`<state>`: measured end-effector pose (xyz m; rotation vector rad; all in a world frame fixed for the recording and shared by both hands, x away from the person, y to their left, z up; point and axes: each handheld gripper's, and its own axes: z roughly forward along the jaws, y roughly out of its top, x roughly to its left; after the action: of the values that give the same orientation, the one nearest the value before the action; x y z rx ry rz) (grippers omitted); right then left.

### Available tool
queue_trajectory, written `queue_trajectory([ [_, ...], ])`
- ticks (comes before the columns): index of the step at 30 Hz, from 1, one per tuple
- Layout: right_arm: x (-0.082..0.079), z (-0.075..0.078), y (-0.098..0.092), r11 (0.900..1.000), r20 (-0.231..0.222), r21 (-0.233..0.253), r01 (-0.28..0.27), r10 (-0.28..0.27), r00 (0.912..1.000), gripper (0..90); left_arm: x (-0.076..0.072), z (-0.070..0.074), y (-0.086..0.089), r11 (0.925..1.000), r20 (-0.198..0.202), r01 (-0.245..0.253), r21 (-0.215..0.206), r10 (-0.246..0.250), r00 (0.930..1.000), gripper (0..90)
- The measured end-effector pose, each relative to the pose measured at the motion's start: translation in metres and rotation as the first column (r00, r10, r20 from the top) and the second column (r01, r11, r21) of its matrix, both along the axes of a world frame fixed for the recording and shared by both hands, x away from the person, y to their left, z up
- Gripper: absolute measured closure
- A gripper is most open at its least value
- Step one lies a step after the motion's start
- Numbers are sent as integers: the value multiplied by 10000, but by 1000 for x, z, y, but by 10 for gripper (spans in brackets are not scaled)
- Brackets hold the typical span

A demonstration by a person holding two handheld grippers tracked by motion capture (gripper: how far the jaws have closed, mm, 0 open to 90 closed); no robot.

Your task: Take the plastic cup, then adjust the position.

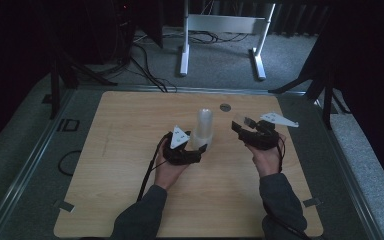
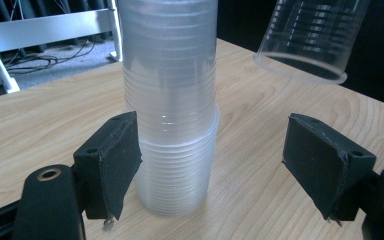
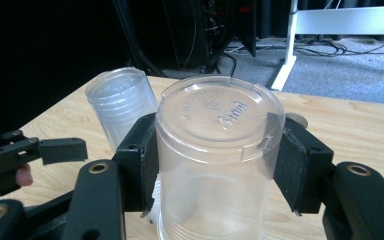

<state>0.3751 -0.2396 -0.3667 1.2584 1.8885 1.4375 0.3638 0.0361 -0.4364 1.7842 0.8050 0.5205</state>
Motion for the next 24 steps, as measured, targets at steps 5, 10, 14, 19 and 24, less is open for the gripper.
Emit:
queue_trajectory([
  [5, -1, -6, -2, 9999, -175, 148, 55, -52, 9998, 415, -2, 2, 0, 10000, 29, 6, -20, -6, 10000, 229],
  [10, -2, -9, -3, 9997, -299, 220, 127, -120, 9995, 415, -4, 5, -1, 10000, 117, 69, -7, -69, 9999, 229],
  [14, -2, -16, -7, 9985, -524, 491, 244, -218, 9984, 415, -6, 8, -4, 9999, 205, 103, 82, -105, 9997, 228],
  [19, -2, -26, -10, 9965, -840, 761, 345, -280, 9961, 418, -7, 12, -6, 9998, 223, 158, 106, -161, 9996, 229],
  [24, -3, -30, -10, 9957, -952, 844, 392, -311, 9950, 418, -10, 15, -10, 9993, 280, 282, 231, -288, 9992, 232],
])
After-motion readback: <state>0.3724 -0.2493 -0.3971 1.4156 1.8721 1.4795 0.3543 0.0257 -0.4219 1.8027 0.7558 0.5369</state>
